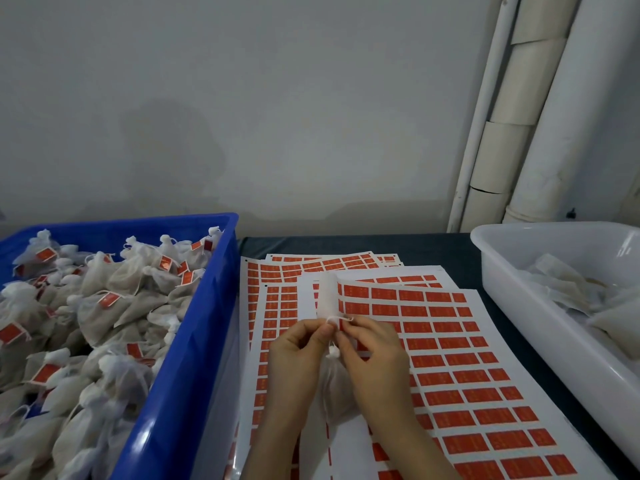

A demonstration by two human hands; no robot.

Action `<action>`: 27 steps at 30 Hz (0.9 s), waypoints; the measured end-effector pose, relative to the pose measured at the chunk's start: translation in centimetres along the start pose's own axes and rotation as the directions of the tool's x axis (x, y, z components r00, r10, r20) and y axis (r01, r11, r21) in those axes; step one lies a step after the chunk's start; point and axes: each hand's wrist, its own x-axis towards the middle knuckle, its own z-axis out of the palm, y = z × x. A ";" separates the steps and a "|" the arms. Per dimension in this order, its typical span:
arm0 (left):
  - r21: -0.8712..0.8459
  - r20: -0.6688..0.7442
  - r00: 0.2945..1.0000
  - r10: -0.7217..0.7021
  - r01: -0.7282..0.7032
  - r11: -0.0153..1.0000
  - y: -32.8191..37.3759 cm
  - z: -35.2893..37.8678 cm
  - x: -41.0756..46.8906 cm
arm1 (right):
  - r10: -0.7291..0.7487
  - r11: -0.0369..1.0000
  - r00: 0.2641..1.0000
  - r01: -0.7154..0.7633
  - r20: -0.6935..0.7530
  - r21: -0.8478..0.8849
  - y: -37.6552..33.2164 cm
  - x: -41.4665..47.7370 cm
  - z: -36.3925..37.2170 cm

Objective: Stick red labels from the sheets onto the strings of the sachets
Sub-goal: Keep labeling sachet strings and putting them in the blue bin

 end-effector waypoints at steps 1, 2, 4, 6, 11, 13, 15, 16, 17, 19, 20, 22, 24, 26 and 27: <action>0.000 0.000 1.000 -0.001 0.001 1.000 0.0 0.0 0.0 | -0.004 1.000 1.000 0.004 0.003 0.003 -0.1 0.0 0.0; -0.001 0.001 1.000 -0.002 0.002 1.000 0.0 0.0 0.0 | -0.009 1.000 1.000 0.009 0.004 0.008 -0.1 0.0 -0.1; 0.002 0.000 1.000 -0.005 0.005 1.000 0.0 0.0 0.0 | -0.016 0.999 1.000 0.017 -0.009 0.027 -0.3 0.0 -0.1; 0.013 -0.004 1.000 -0.007 0.007 1.000 -0.1 0.1 0.1 | -0.009 0.999 1.000 0.010 -0.028 0.047 -0.4 0.0 -0.2; 0.048 -0.011 1.000 -0.004 0.004 0.999 -0.4 0.2 0.0 | 0.024 0.997 0.999 -0.021 -0.038 0.080 -0.3 0.0 -0.2; 0.050 -0.012 1.000 -0.003 0.004 0.999 -0.4 0.2 0.1 | 0.044 0.994 0.999 -0.042 -0.020 0.101 -0.2 0.0 -0.3; 0.049 -0.015 1.000 -0.003 0.004 0.999 -0.4 0.2 0.1 | 0.058 0.992 0.998 -0.058 -0.003 0.109 -0.2 0.1 -0.4; 0.048 -0.019 1.000 -0.004 0.005 0.999 -0.4 0.2 0.1 | 0.066 0.992 0.998 -0.066 0.000 0.112 -0.1 0.1 -0.4; 0.047 -0.022 1.000 -0.007 0.008 0.999 -0.4 0.2 0.1 | 0.074 0.990 0.997 -0.073 0.001 0.118 -0.1 0.1 -0.4; 0.050 -0.022 1.000 -0.008 0.009 0.999 -0.3 0.2 0.1 | 0.086 0.989 0.996 -0.085 -0.006 0.123 -0.1 0.2 -0.4; 0.050 -0.020 1.000 -0.006 0.007 0.999 -0.3 0.3 0.1 | 0.086 0.990 0.996 -0.084 -0.013 0.114 -0.1 0.2 -0.3; 0.048 -0.019 1.000 -0.009 0.010 0.999 -0.3 0.3 0.1 | 0.074 0.994 0.997 -0.072 -0.029 0.078 0.0 0.1 -0.2; 0.046 -0.023 1.000 -0.014 0.015 0.999 -0.3 0.3 0.1 | 0.065 0.997 0.997 -0.063 -0.040 0.051 0.0 0.0 -0.1; 0.047 -0.022 1.000 -0.019 0.020 0.999 -0.3 0.3 0.2 | 0.045 0.998 0.998 -0.043 -0.054 0.047 0.0 -0.1 0.0; 0.049 -0.020 1.000 -0.018 0.019 0.999 -0.3 0.3 0.2 | 0.032 0.998 0.998 -0.030 -0.060 0.048 0.0 -0.2 0.0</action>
